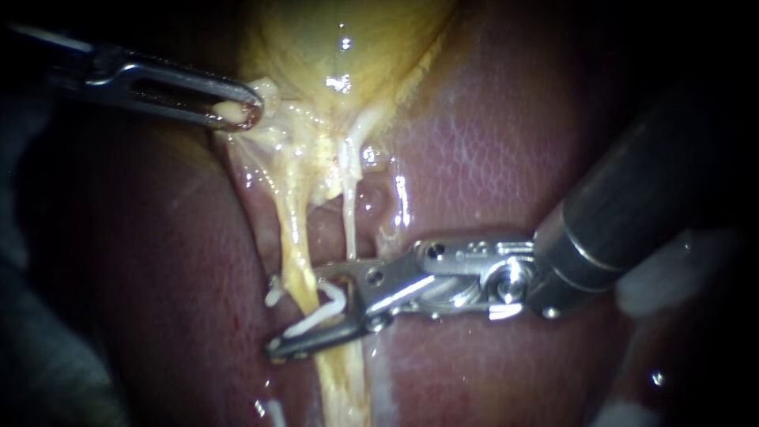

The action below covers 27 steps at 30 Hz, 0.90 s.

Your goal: Clipping first clip left tube

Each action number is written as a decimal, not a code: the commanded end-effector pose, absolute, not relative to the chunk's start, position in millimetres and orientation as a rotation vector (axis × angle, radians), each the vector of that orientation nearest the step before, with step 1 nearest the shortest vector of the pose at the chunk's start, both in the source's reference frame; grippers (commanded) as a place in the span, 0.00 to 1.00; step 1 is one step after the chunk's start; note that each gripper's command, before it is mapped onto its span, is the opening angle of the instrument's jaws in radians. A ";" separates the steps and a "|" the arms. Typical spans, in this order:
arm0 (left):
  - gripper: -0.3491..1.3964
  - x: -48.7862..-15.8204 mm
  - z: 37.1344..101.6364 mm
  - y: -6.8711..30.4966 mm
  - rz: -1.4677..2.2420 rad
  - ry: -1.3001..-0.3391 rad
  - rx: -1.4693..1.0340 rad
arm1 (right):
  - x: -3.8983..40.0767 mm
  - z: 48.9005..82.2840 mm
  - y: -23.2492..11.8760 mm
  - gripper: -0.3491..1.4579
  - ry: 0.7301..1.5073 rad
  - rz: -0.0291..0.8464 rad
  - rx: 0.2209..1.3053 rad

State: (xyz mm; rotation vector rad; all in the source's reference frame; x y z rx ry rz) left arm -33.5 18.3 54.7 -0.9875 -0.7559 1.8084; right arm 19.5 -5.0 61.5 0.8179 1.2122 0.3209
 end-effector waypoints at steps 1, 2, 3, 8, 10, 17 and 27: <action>0.00 -33.5 54.7 18.3 1.808 -0.756 -0.988 | 19.5 61.4 -5.2 0.46 1.212 0.314 0.828; 0.00 -33.5 54.7 18.3 1.808 -0.756 -0.988 | 19.6 61.4 -5.5 0.45 1.210 0.309 0.837; 0.00 -33.5 54.7 18.3 1.808 -0.756 -0.988 | 19.6 61.4 -5.7 0.45 1.207 0.307 0.844; 0.00 -33.5 54.7 18.3 1.808 -0.756 -0.988 | 20.0 61.7 -6.9 0.44 1.195 0.286 0.885; 0.00 -33.5 54.7 18.3 1.809 -0.756 -0.988 | 20.2 61.8 -7.1 0.43 1.193 0.277 0.897; 0.00 -33.4 54.7 18.3 1.809 -0.757 -0.988 | 20.6 61.6 -6.4 0.41 1.192 0.296 0.891; 0.00 -33.4 54.7 18.3 1.809 -0.757 -0.988 | 20.5 61.7 -6.1 0.13 1.187 0.309 0.896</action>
